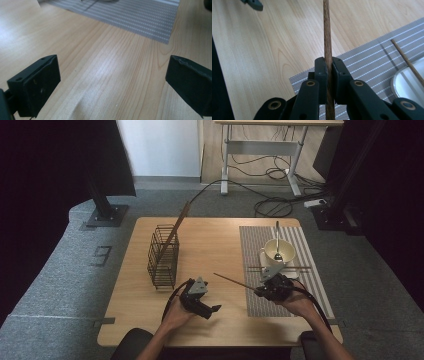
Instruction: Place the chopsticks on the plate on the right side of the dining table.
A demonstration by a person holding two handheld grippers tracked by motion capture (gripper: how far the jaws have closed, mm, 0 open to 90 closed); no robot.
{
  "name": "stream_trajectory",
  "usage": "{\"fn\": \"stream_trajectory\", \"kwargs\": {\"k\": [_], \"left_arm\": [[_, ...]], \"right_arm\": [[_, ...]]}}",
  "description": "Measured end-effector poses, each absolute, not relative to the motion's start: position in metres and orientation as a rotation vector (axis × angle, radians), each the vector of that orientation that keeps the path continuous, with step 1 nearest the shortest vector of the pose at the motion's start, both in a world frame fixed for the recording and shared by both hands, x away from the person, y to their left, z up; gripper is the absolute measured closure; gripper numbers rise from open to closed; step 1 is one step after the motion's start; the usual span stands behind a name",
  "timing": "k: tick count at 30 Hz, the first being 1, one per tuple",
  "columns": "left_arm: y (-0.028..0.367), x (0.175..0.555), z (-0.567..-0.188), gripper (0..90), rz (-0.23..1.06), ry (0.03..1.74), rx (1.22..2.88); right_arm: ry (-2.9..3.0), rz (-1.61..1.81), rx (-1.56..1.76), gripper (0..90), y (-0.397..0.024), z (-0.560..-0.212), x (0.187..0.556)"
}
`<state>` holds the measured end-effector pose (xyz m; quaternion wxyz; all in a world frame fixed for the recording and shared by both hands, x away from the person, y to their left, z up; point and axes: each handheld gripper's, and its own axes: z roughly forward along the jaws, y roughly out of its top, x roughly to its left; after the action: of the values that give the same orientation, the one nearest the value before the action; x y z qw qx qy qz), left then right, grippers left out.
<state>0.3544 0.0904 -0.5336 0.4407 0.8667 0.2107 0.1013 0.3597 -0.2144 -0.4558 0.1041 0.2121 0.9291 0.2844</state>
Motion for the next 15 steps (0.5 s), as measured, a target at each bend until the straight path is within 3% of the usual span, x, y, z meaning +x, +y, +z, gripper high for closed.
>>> {"fn": "stream_trajectory", "kwargs": {"k": [15], "left_arm": [[0.077, 0.355, -0.553, 0.0, 0.215, 0.532, 2.302]], "right_arm": [[2.677, 0.836, 0.744, 82.9, -0.236, -0.454, 0.373]]}}
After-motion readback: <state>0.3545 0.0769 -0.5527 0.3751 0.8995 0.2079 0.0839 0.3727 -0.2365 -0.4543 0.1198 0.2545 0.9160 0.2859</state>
